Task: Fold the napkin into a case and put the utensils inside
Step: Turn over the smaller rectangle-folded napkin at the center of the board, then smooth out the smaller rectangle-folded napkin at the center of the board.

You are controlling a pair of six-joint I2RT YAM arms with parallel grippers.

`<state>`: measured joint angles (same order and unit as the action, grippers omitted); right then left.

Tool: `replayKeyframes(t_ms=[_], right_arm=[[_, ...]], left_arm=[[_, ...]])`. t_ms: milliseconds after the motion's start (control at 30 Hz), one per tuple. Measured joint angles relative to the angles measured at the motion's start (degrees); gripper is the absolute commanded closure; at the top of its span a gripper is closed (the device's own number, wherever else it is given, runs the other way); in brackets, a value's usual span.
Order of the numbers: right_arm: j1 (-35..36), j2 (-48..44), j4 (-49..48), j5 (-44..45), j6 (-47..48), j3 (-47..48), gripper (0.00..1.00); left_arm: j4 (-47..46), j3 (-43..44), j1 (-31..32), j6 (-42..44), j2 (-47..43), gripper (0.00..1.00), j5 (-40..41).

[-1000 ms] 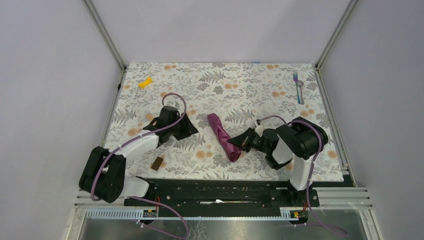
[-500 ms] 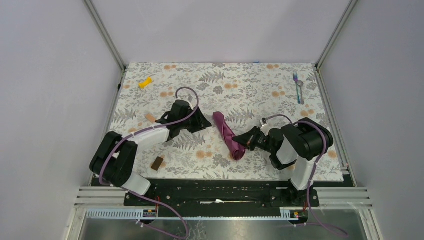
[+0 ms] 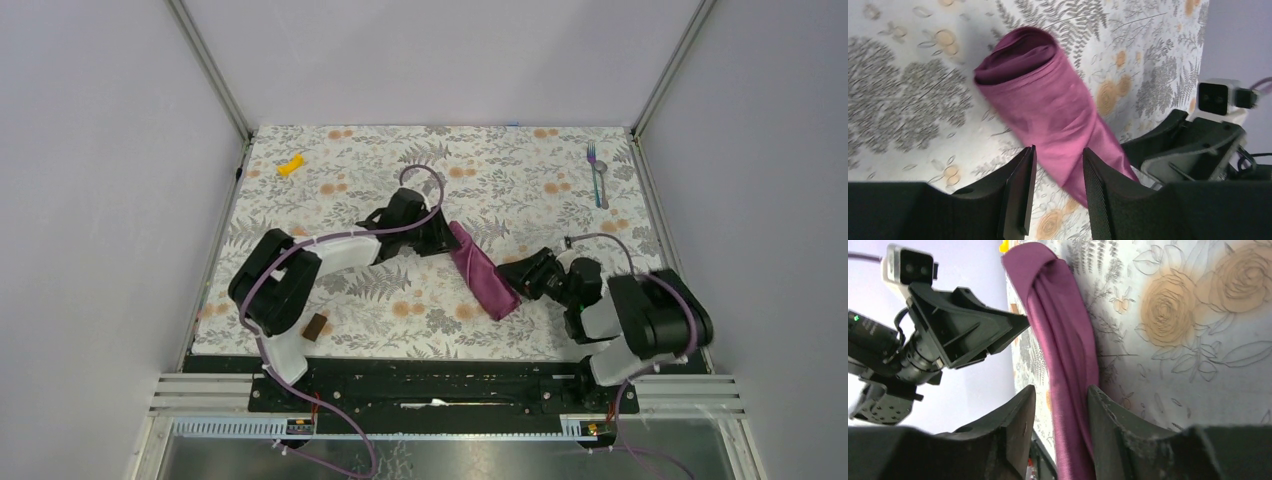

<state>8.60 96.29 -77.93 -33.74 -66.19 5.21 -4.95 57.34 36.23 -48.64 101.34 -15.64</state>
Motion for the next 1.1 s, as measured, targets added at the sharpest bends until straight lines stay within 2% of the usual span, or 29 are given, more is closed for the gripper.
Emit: replayKeyframes(t_ms=[33, 133, 233, 300, 367, 433, 567, 700, 800, 933, 1100], right_arm=[[-0.50, -4.31, 4.98, 0.26, 2.27, 0.26, 0.39], [-0.61, -21.11, 28.15, 3.26, 11.41, 4.20, 0.30], [-0.63, -34.05, 52.22, 9.64, 21.29, 14.34, 0.33], [-0.70, -36.76, 63.73, 11.98, 27.12, 22.21, 0.35], [-0.24, -36.76, 70.01, 12.17, 30.84, 26.88, 0.35], [2.01, -36.61, 75.03, 12.07, 33.46, 28.89, 0.36], [9.29, -33.18, 82.23, 8.50, 36.33, 29.94, 0.46], [10.75, -24.63, 85.64, 6.60, 38.07, 30.16, 0.64], [10.75, -22.21, 88.13, 7.23, 38.86, 29.83, 0.66], [10.97, -22.34, 90.12, 8.04, 39.63, 29.79, 0.71], [12.02, -23.47, 91.45, 9.79, 38.66, 29.11, 0.72]], left_arm=[[0.00, 1.44, 0.39, 0.15, 0.96, 0.56, -0.04], [0.61, 4.50, 1.25, 0.50, 2.97, 0.56, -0.11], [1.66, 8.37, 1.88, 1.03, 5.79, 0.57, -0.61], [1.90, 10.80, 2.16, 1.31, 7.89, 0.57, -0.76], [2.25, 12.90, 2.36, 1.88, 10.16, 0.57, -0.98], [2.80, 15.41, 2.43, 2.34, 12.81, 0.57, -1.33], [4.37, 20.28, 2.51, 3.21, 17.99, 0.58, -2.58], [6.67, 21.68, 2.51, 4.15, 19.17, 0.54, -3.10], [7.43, 21.68, 2.51, 4.87, 18.58, 0.54, -3.65], [7.67, 21.68, 2.21, 5.05, 17.29, 0.57, -5.44], [6.38, 21.84, 1.09, 4.57, 17.90, 0.58, -6.60]])
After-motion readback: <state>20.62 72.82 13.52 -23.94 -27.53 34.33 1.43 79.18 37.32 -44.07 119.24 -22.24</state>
